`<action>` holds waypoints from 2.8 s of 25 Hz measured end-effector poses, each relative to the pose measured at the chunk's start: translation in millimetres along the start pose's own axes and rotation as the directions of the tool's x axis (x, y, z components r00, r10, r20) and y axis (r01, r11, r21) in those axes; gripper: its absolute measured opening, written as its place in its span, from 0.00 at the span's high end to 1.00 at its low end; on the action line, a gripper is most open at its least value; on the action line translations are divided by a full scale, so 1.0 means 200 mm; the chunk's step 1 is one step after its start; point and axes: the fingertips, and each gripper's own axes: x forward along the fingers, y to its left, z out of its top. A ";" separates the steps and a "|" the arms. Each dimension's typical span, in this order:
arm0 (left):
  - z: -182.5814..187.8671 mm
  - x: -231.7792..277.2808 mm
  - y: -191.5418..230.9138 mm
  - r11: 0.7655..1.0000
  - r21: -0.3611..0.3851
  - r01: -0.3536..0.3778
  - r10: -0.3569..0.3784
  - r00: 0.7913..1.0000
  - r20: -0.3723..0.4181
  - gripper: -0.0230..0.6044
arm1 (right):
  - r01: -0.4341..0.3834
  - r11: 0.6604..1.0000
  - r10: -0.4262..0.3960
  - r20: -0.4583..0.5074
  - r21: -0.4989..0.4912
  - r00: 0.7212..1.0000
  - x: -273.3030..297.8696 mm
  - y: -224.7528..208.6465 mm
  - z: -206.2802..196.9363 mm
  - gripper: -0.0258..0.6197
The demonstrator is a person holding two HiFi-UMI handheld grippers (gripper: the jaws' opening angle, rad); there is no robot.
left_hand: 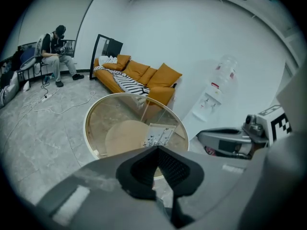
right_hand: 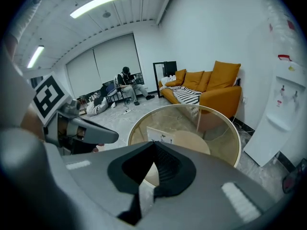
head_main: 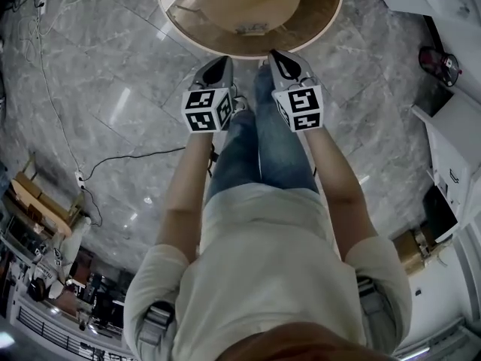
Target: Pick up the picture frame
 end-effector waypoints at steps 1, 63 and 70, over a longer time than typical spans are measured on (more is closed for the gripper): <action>-0.01 0.04 0.01 1.000 0.002 -0.003 0.003 1.000 -0.009 0.96 | 0.004 1.000 -0.004 -0.011 0.011 1.000 0.03 -0.02 -0.02 0.96; 0.01 -0.03 -0.20 0.989 0.139 0.048 -0.052 0.998 0.024 0.66 | 0.054 0.998 -0.054 0.001 0.035 0.999 -0.06 0.12 -0.01 0.68; 0.06 -0.28 -0.30 0.981 0.187 0.053 -0.066 0.996 0.065 0.66 | 0.070 0.997 -0.071 0.052 0.020 0.996 -0.28 0.26 0.09 0.68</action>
